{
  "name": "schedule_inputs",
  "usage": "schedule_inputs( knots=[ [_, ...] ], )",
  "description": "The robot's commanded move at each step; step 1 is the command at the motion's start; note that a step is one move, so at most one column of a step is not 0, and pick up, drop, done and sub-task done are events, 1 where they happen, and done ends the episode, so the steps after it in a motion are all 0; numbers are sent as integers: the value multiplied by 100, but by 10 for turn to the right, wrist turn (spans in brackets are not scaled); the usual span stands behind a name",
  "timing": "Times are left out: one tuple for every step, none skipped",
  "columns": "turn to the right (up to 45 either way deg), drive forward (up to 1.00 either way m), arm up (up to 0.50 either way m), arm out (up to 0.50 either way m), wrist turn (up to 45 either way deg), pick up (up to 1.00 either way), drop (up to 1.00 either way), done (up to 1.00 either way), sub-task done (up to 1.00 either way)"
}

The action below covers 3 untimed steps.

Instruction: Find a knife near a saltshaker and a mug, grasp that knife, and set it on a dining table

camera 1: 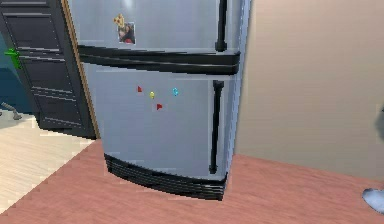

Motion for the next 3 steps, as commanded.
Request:
schedule_inputs(
  knots=[
    [0,0,50,0,0,0,0,0,0],
    [0,0,38,0,0,0,0,0,0],
    [0,0,0,0,450,0,0,0,0]
  ],
)
